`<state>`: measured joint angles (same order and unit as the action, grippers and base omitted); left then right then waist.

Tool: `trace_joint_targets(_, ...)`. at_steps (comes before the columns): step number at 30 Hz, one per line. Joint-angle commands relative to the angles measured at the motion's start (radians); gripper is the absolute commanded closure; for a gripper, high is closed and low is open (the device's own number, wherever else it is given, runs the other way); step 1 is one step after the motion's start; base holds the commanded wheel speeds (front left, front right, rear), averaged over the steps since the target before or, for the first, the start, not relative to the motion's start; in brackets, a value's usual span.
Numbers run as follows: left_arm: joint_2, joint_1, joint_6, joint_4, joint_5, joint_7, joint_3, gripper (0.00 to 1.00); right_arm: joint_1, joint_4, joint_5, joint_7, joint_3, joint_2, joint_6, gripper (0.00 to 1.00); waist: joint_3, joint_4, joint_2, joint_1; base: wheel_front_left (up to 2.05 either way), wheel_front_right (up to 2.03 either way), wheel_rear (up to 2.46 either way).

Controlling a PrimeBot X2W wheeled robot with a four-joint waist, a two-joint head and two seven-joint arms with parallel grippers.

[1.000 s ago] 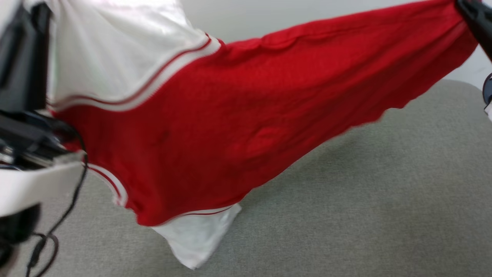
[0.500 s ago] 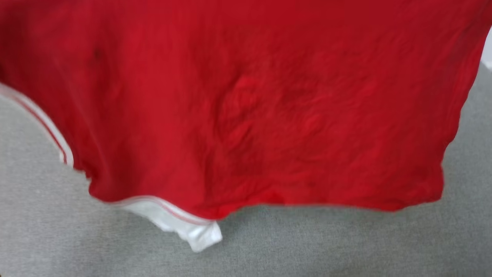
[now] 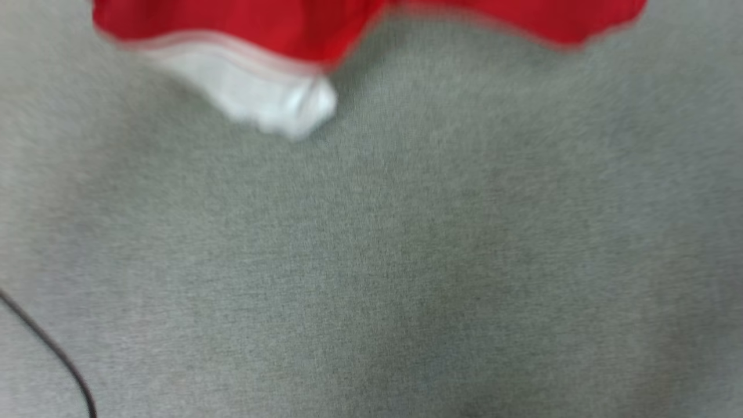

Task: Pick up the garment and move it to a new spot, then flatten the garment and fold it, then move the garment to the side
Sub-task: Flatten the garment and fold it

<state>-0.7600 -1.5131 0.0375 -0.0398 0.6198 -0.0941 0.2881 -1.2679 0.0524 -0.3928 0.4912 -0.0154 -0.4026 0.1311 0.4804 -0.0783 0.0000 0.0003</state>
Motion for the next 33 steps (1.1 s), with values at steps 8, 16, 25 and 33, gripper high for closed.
trace_joint_targets(8,0.084,-0.283,-0.060,0.280,-0.071,0.112,0.039,1.00,-0.253,-0.244,0.097,-0.142,-0.027,0.028,-0.001,1.00,0.190,0.026,0.0000,-0.0003,0.00,0.00,0.00)
trace_joint_targets(16,0.173,-0.316,-0.099,0.514,-0.098,0.267,0.085,1.00,-0.343,-0.480,0.212,-0.308,-0.072,0.045,-0.001,1.00,0.236,0.075,0.0000,-0.0003,0.00,0.00,0.00)
trace_joint_targets(25,0.255,-0.013,-0.132,0.573,-0.067,0.355,0.135,1.00,-0.176,-0.625,0.223,-0.427,-0.127,0.050,-0.001,1.00,0.198,0.131,0.0000,-0.0003,0.00,0.00,0.00)
trace_joint_targets(33,0.329,0.399,-0.125,0.464,-0.077,0.360,0.106,1.00,0.115,-0.665,0.174,-0.493,-0.206,0.043,-0.001,1.00,0.068,0.155,0.0000,-0.0003,0.00,0.00,0.00)
